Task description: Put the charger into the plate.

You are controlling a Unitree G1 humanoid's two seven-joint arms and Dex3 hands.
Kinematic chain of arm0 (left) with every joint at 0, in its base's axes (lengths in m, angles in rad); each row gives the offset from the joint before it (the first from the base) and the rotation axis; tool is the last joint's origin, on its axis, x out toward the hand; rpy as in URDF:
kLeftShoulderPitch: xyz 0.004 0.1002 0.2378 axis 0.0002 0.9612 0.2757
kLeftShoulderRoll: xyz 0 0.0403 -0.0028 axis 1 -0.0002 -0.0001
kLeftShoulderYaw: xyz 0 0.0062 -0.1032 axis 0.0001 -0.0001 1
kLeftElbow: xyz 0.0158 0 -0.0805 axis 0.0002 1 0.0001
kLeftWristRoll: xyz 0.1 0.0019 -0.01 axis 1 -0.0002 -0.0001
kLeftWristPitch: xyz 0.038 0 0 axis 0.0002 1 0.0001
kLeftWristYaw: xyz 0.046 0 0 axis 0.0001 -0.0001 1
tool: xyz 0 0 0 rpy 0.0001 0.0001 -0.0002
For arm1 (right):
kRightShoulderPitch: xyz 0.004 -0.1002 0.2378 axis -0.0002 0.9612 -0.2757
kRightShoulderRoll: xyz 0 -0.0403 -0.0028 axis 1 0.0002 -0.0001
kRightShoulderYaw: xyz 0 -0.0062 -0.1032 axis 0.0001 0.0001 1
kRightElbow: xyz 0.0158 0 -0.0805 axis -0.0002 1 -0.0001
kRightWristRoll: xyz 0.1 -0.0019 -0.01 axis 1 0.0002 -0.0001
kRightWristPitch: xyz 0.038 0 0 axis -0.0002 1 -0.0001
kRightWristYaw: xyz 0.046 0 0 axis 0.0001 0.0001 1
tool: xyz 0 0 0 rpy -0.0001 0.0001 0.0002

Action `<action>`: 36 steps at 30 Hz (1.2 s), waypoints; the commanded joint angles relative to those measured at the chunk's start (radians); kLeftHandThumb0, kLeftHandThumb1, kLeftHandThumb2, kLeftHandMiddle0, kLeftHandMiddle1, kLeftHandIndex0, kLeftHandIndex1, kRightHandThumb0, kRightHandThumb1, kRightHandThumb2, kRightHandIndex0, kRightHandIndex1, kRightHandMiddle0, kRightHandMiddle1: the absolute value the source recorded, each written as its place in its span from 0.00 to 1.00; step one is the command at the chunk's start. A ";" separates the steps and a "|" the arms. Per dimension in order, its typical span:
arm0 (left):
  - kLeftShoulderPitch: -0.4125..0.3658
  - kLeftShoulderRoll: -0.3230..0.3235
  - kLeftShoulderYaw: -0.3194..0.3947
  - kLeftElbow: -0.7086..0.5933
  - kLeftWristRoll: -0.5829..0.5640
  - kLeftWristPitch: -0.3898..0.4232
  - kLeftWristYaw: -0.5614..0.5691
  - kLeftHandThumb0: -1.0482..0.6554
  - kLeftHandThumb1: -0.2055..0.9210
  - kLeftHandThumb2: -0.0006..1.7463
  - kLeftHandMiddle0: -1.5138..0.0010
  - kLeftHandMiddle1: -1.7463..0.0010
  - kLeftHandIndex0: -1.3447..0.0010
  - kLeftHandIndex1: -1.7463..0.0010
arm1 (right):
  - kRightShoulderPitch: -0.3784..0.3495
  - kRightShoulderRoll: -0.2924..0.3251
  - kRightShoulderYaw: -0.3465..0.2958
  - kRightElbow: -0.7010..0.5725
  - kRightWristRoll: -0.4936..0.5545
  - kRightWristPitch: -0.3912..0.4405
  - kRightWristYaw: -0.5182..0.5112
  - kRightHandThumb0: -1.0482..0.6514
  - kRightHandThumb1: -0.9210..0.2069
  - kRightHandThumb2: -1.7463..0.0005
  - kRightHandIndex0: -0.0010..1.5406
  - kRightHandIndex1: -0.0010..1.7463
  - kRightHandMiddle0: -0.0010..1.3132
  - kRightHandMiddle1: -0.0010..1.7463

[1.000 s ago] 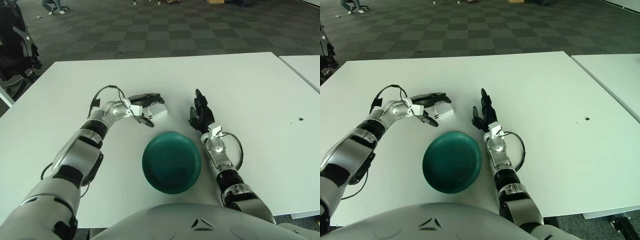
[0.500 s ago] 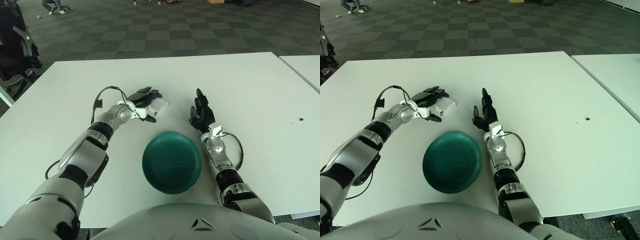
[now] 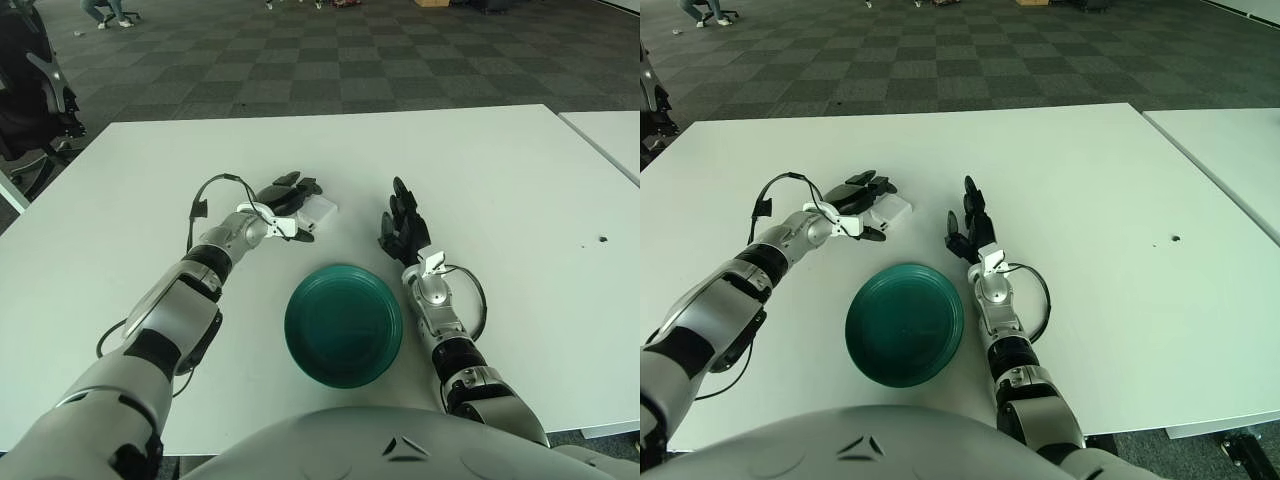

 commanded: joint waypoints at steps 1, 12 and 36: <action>-0.043 -0.002 -0.015 0.021 0.009 0.033 -0.019 0.00 1.00 0.23 1.00 1.00 1.00 0.42 | 0.172 0.010 -0.016 0.220 0.014 0.122 -0.004 0.09 0.00 0.55 0.00 0.00 0.02 0.02; -0.046 -0.020 -0.023 0.030 0.013 0.068 0.000 0.00 1.00 0.23 1.00 1.00 1.00 0.43 | 0.169 0.016 -0.025 0.224 0.024 0.130 0.004 0.09 0.00 0.55 0.00 0.00 0.01 0.05; -0.166 -0.144 -0.110 0.162 0.043 0.144 -0.152 0.00 1.00 0.22 0.97 0.99 1.00 0.47 | 0.164 0.025 -0.036 0.273 0.029 0.073 0.019 0.11 0.00 0.57 0.01 0.00 0.00 0.12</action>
